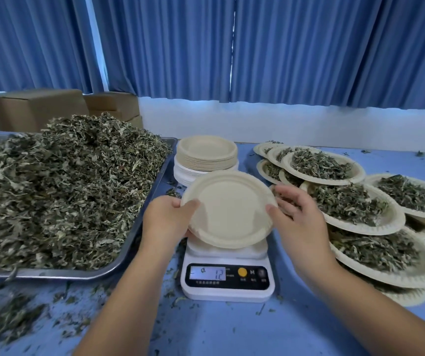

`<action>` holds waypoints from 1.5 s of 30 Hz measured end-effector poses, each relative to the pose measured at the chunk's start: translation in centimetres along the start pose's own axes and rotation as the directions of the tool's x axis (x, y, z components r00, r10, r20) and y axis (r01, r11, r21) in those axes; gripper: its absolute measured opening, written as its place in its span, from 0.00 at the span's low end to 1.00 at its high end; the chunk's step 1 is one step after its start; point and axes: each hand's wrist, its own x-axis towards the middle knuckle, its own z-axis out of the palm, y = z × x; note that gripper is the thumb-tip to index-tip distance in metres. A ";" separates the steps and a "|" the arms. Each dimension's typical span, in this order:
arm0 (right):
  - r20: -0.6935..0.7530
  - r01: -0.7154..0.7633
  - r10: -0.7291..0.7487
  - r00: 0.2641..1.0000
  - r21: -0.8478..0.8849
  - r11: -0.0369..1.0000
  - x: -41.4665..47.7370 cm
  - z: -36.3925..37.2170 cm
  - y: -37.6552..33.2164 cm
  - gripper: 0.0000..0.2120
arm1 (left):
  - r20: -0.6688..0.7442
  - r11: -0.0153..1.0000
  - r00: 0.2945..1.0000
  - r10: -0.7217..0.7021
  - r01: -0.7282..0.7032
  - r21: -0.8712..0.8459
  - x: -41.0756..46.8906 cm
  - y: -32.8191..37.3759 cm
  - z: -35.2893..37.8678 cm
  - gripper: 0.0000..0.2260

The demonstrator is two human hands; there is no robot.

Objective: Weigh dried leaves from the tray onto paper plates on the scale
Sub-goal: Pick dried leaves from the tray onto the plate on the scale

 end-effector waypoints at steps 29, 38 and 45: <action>0.054 0.071 -0.060 0.997 -0.252 0.965 0.2 -0.8 1.5 0.09 | -0.061 0.908 0.993 0.104 -0.070 0.414 0.7 -0.7 -1.1 0.24; 0.204 0.318 -0.258 0.944 -0.357 0.879 -0.7 -0.4 0.7 0.13 | -0.097 0.981 0.988 -0.120 0.103 -0.162 1.6 -0.3 -0.3 0.09; 0.240 0.356 -0.285 0.928 -0.342 0.870 -0.7 -0.5 0.9 0.18 | -0.047 0.886 0.964 -0.263 0.221 -0.408 2.1 -0.6 -0.6 0.06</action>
